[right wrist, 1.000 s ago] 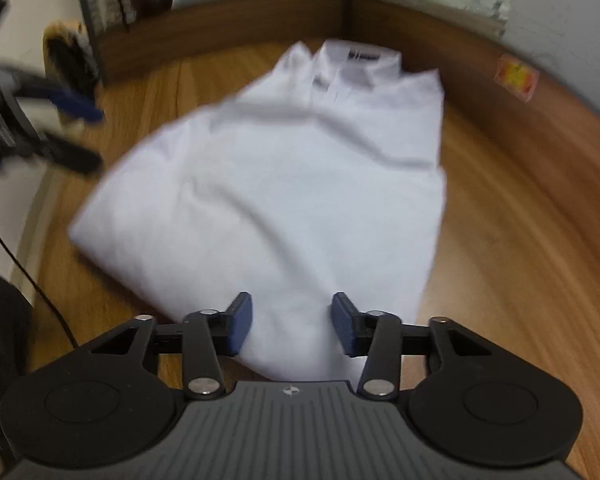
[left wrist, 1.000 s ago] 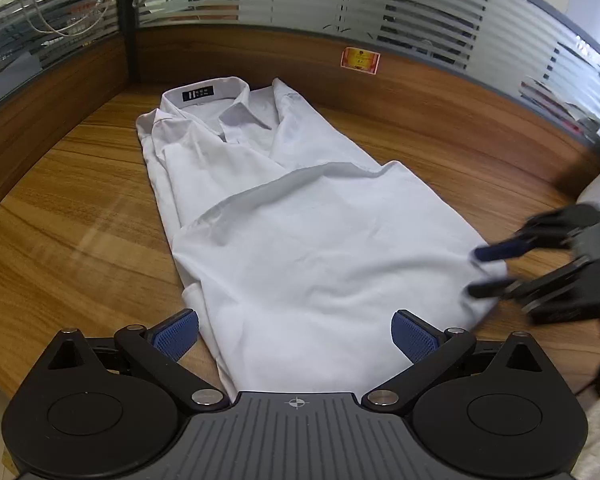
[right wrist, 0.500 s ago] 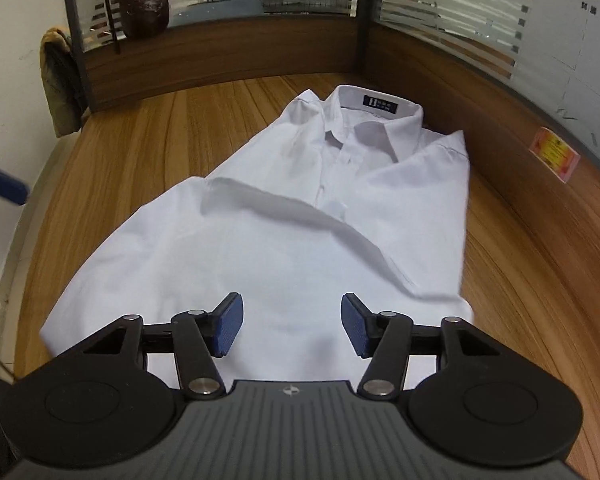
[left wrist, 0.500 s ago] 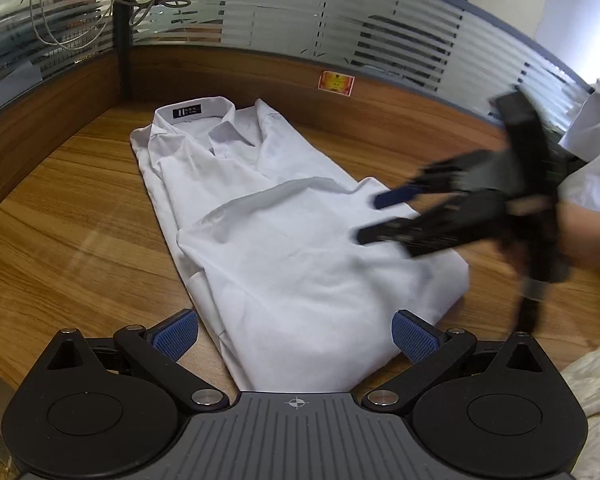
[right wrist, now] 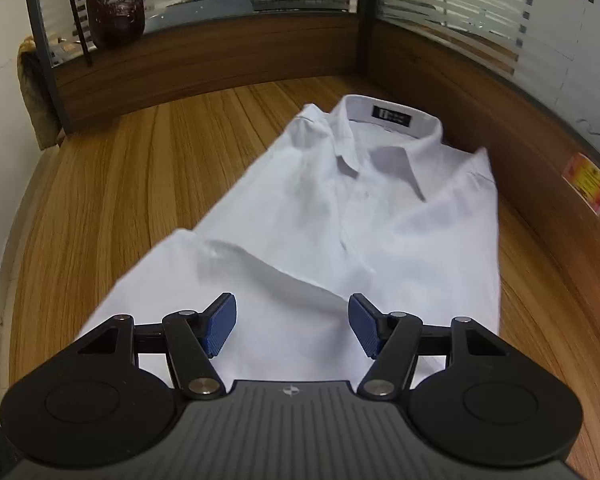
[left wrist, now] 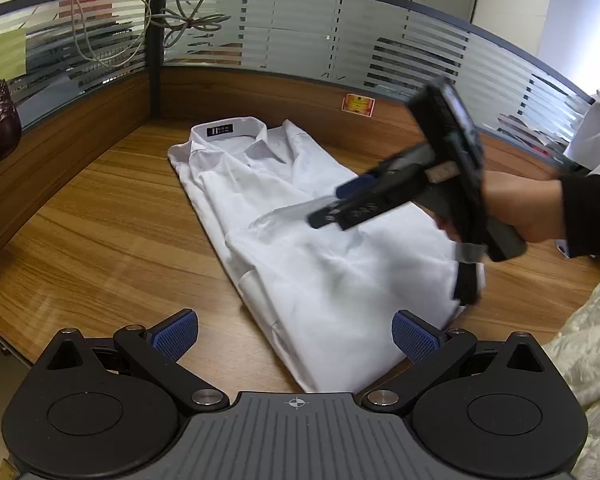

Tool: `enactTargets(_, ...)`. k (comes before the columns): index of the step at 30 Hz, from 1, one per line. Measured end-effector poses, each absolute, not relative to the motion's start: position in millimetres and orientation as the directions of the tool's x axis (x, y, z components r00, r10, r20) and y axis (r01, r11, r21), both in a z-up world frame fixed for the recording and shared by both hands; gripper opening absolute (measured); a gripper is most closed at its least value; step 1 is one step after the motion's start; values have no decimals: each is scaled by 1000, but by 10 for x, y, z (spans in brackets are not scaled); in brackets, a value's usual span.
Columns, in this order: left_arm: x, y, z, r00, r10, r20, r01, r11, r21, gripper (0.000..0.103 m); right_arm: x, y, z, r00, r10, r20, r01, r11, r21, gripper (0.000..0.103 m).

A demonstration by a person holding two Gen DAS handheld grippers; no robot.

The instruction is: Fold clothes

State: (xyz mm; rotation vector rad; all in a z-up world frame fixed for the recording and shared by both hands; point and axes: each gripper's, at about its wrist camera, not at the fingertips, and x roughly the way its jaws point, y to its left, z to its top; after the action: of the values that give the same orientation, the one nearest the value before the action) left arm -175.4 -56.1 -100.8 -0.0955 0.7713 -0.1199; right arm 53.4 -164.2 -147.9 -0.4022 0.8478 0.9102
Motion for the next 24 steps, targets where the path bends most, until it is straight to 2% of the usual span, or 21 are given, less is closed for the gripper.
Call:
enactTargets(5, -1790, -436, -1009, 703, -139, -697, 67, 989, -130, 103, 676, -1423, -1814, 311, 493, -812, -798, 599, 59, 69)
enactTargets(10, -1799, -389, -1039, 701, -125, -702, 50, 991, -126, 103, 618, -1629, -1512, 374, 530, -761, -766, 639, 68, 69)
enactTargets(14, -1764, -423, -1066, 699, -128, -704, 56, 991, -124, 103, 614, -2079, -1331, 432, 503, -749, -702, 708, 71, 69)
enactTargets(21, -1658, -591, -1113, 675, -167, -718, 113, 986, -123, 103, 1051, -2506, -1751, 380, 408, -830, -604, 789, 112, 69)
enactTargets(24, -1639, -623, -1147, 667, -160, -728, 104, 987, -122, 103, 1099, -2470, -1863, 402, 402, -823, -607, 790, 89, 70)
